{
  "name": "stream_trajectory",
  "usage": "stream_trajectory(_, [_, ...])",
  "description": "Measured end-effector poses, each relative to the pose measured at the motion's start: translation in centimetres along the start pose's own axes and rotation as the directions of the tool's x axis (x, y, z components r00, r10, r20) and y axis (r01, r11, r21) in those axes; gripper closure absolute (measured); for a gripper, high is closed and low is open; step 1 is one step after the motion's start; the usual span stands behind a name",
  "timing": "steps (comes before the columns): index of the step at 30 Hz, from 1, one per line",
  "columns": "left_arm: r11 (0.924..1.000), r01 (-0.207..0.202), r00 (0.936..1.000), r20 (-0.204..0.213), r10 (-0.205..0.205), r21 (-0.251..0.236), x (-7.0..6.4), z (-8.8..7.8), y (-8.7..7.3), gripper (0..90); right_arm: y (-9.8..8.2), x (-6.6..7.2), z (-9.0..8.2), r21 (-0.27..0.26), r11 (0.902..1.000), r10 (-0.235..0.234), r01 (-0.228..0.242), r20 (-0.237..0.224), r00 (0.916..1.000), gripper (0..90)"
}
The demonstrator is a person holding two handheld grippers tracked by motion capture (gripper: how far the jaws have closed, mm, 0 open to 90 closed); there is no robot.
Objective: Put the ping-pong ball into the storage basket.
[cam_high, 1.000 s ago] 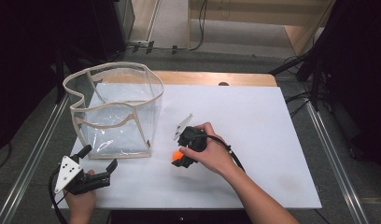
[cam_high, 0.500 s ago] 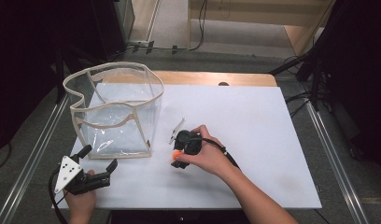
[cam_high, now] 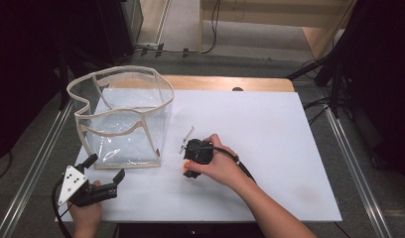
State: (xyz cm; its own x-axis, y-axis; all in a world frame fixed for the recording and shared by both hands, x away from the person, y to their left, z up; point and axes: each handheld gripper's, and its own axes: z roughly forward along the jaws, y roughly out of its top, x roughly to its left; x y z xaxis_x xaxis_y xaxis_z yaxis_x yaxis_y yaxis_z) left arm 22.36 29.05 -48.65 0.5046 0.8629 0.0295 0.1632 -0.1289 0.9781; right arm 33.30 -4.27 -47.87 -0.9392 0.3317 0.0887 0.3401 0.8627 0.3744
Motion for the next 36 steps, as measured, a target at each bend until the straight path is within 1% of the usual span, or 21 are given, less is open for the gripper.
stream_trajectory(2, [1.0, 0.001, 1.0, 0.0, -0.001, 0.0, 0.0, 0.0, 0.0, 0.0, 0.0, 0.0, 0.2, -0.001, 0.9999, -0.011, 0.011, 0.006, 0.9999, 35.1])
stream_trajectory(6, [1.0, 0.001, 1.0, 0.001, -0.001, -0.001, 0.0, 0.0, 0.0, 0.0, 0.1, 0.0, 0.4, 0.012, 0.9999, -0.012, 0.011, 0.011, 0.9999, 40.2])
stream_trajectory(7, [1.0, 0.001, 1.0, 0.001, -0.001, -0.001, 0.0, 0.0, 0.0, 0.0, 0.1, 0.0, 0.4, 0.012, 0.9999, -0.012, 0.011, 0.011, 0.9999, 40.2])
stream_trajectory(9, [1.0, 0.001, 1.0, 0.001, -0.001, -0.001, 0.0, 0.0, 0.0, 0.0, 0.2, 0.0, 0.3, 0.015, 0.9998, -0.01, 0.01, 0.02, 0.9998, 43.2])
stream_trajectory(11, [1.0, 0.001, 1.0, 0.001, -0.001, -0.001, 0.0, 0.0, 0.0, 0.0, 0.1, -0.1, 0.3, 0.012, 0.9999, -0.008, 0.008, 0.014, 0.9999, 47.1])
stream_trajectory(19, [1.0, 0.001, 1.0, 0.001, -0.001, -0.001, 0.0, 0.0, 0.0, 0.0, 0.2, -0.2, 0.1, 0.017, 0.9998, -0.014, 0.013, 0.013, 0.9998, 47.5])
stream_trajectory(26, [1.0, 0.001, 1.0, 0.001, -0.001, -0.001, 0.0, 0.0, 0.0, 0.0, 0.3, -0.4, -0.3, -0.003, 0.9999, -0.011, 0.011, -0.004, 0.9999, 47.5])
stream_trajectory(27, [1.0, 0.001, 1.0, 0.0, -0.001, -0.001, 0.0, 0.0, 0.0, 0.0, 0.3, -0.5, -0.4, -0.011, 0.9999, -0.01, 0.01, -0.014, 0.9998, 47.5])
stream_trajectory(30, [1.0, 0.002, 1.0, 0.001, -0.002, -0.001, 0.0, 0.0, 0.0, 0.0, 0.4, -0.4, -0.7, -0.003, 1.0, -0.005, 0.005, -0.018, 0.9998, 47.5])
stream_trajectory(31, [1.0, 0.002, 1.0, 0.001, -0.002, -0.001, 0.0, 0.0, 0.0, 0.0, 0.4, -0.5, -0.7, -0.01, 0.9998, -0.015, 0.015, -0.025, 0.9996, 47.5])
stream_trajectory(32, [1.0, 0.002, 1.0, 0.001, -0.002, -0.001, 0.0, 0.0, 0.0, 0.0, 0.4, -0.4, -0.8, -0.004, 0.9999, -0.011, 0.011, -0.029, 0.9995, 47.5])
stream_trajectory(34, [1.0, 0.002, 1.0, 0.001, -0.002, -0.001, 0.0, 0.0, 0.0, 0.0, 0.5, -0.5, -1.0, -0.008, 0.9998, -0.017, 0.017, -0.03, 0.9994, 47.5])
stream_trajectory(36, [1.0, 0.002, 1.0, 0.001, -0.002, -0.001, 0.0, 0.0, 0.0, 0.0, 0.6, -0.5, -1.1, -0.015, 0.9998, -0.014, 0.014, -0.036, 0.9993, 47.5])
